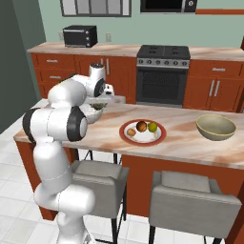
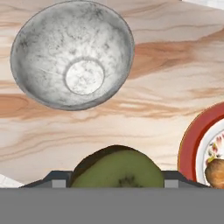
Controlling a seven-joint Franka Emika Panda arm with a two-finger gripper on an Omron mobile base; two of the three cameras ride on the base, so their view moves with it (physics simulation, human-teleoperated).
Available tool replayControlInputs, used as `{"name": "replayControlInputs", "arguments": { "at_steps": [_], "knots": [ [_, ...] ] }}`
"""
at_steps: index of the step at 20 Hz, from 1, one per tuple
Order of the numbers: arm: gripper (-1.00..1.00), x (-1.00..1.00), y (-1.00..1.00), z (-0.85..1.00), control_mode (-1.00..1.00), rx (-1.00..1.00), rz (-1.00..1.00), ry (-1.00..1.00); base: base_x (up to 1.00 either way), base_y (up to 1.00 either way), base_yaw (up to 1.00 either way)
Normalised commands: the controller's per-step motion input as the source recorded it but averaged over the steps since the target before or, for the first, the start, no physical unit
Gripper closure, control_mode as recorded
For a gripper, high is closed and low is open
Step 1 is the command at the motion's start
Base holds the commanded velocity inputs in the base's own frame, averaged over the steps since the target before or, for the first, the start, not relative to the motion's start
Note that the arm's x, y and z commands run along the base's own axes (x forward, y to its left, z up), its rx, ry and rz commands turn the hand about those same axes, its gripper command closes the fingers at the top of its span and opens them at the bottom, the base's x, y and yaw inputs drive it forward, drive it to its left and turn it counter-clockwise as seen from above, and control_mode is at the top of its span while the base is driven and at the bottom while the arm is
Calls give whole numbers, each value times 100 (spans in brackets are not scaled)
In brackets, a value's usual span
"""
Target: Take the fruits from the plate on the dining counter and place two fruits in each bowl.
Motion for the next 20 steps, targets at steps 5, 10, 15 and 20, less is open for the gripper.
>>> {"name": "replayControlInputs", "arguments": {
  "at_steps": [5, 10, 15, 20],
  "knots": [
    [100, -2, 100, 7, -100, -3, 17, 17, 0, 0, 0],
    [100, 8, 57, -23, -100, -5, 7, 21, 0, 0, 0],
    [100, 17, 8, -57, -100, -1, 3, 7, 0, 0, 0],
    [100, 42, 21, -46, -100, -1, 0, 0, 0, 0, 0]
  ]
}}
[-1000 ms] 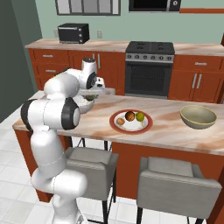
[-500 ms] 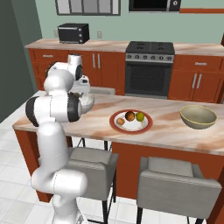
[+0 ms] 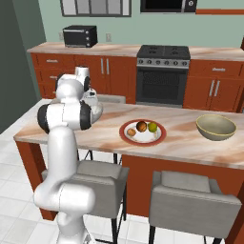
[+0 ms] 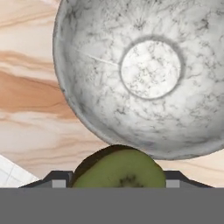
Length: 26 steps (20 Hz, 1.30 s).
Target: Take the fruits from the plate on the dining counter and place two fruits in each bowl.
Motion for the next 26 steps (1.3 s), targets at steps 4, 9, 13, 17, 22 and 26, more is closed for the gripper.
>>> {"name": "replayControlInputs", "arguments": {
  "at_steps": [4, 9, 13, 17, 22, 26],
  "knots": [
    [100, 34, 4, -7, -100, 0, 0, 0, 0, 0, 0],
    [100, 31, 0, -3, -100, 0, 0, 0, 0, 0, 0],
    [100, 7, 0, -37, -100, 0, 0, 0, 0, 0, 0],
    [100, -11, -3, -53, -100, 0, 0, -1, 0, 0, 0],
    [-100, -21, -3, -9, -100, 0, 0, -6, 0, 0, 0],
    [-100, -13, -6, 0, -100, 0, 0, -9, 0, 0, 0]
  ]
}}
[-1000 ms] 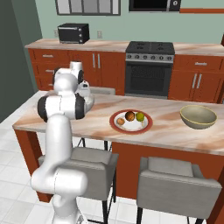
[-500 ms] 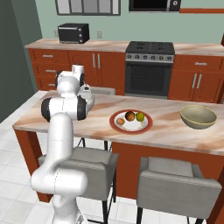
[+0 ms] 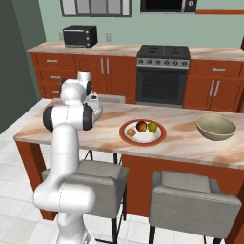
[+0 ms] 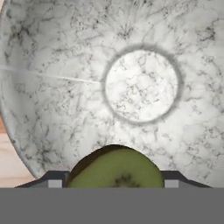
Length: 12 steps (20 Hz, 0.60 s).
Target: Take the fruits from the plate on the dining counter and place two fruits in each bowl.
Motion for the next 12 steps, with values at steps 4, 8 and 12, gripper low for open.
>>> {"name": "replayControlInputs", "arguments": {
  "at_steps": [4, 8, 12],
  "knots": [
    [-100, -4, -1, 0, -100, 0, 0, -11, 0, 0, 0],
    [-100, 0, 0, 0, -100, 0, -4, -13, 0, 0, 0],
    [-100, -12, -23, 24, -100, 1, -16, -13, 0, 0, 0]
  ]
}}
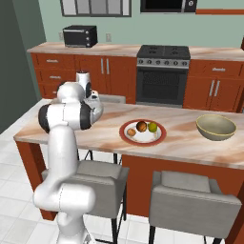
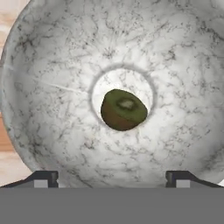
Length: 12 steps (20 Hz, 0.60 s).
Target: Take the fruits from the plate on the dining counter and place two fruits in each bowl.
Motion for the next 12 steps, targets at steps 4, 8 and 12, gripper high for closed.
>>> {"name": "replayControlInputs", "arguments": {
  "at_steps": [4, 8, 12],
  "knots": [
    [-100, -96, -88, 11, -100, 6, -13, -15, 0, 0, 0],
    [-100, -100, -100, 5, -100, 10, -11, -18, 0, 0, 0],
    [-100, -100, -100, 12, -100, 10, -15, -13, 0, 0, 0]
  ]
}}
